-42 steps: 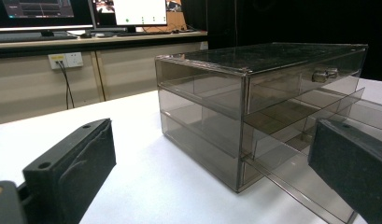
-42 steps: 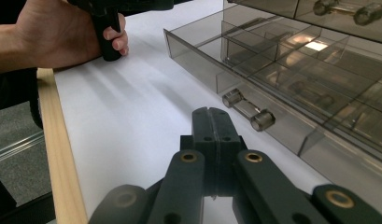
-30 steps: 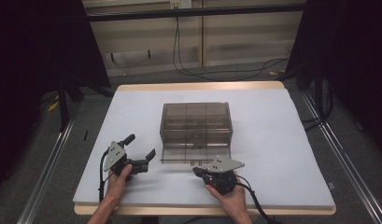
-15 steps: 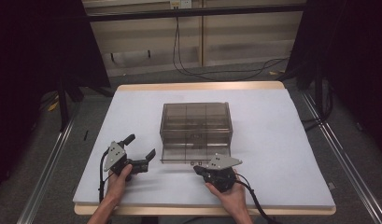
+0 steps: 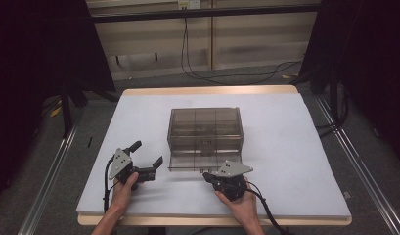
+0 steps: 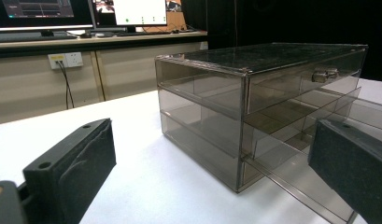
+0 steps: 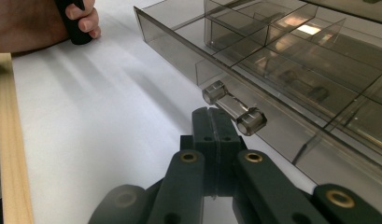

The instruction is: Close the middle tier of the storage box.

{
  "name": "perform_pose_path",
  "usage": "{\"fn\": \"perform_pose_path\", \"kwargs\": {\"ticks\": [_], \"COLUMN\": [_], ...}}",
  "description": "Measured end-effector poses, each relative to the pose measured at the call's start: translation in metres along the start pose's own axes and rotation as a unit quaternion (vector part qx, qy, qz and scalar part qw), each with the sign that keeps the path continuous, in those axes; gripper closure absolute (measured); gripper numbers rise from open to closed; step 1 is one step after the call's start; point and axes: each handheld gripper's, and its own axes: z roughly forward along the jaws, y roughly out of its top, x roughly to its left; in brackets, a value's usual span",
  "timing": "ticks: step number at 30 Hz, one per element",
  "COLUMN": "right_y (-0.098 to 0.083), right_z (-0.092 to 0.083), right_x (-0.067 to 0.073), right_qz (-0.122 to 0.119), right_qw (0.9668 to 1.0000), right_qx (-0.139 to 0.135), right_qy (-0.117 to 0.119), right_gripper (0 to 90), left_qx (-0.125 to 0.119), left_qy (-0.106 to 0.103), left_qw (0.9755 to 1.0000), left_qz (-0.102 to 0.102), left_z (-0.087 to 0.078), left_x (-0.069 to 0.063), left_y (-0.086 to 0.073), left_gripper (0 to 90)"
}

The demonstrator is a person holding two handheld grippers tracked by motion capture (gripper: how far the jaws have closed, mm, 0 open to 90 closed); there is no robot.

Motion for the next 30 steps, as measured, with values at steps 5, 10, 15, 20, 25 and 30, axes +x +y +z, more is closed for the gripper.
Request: {"fn": "perform_pose_path", "kwargs": {"ticks": [5,10,15,20,25,30], "right_y": [0.0010,0.0015,0.0019,0.0023,0.0033,0.0040], "right_z": [0.0017,0.0025,0.0021,0.0023,0.0028,0.0027], "right_x": [0.0001,-0.0004,-0.0015,-0.0028,-0.0036,-0.0047], "right_qz": [-0.001,-0.001,0.000,0.001,0.000,0.002], "right_qw": [1.0000,1.0000,1.0000,1.0000,1.0000,1.0000], "right_qx": [-0.001,-0.001,-0.001,-0.003,-0.004,-0.004], "right_qy": [0.006,0.006,0.003,0.005,0.003,0.004], "right_gripper": [90.0,90.0,90.0,90.0,90.0,90.0], "left_qx": [-0.001,-0.001,-0.001,-0.001,-0.001,-0.001], "left_qy": [0.000,0.000,0.000,0.000,0.000,0.000], "left_qw": [1.0000,1.0000,1.0000,1.0000,1.0000,1.0000], "left_qz": [-0.001,-0.002,-0.001,-0.002,-0.004,-0.001], "left_z": [0.0001,0.0001,0.0001,0.0001,0.0002,0.0001], "left_x": [-0.0001,-0.0001,-0.0001,0.0000,-0.0005,-0.0001], "left_y": [0.0000,-0.0001,0.0000,-0.0001,-0.0001,0.0000], "left_gripper": [0.8,0.8,0.8,0.8,0.8,0.8]}}
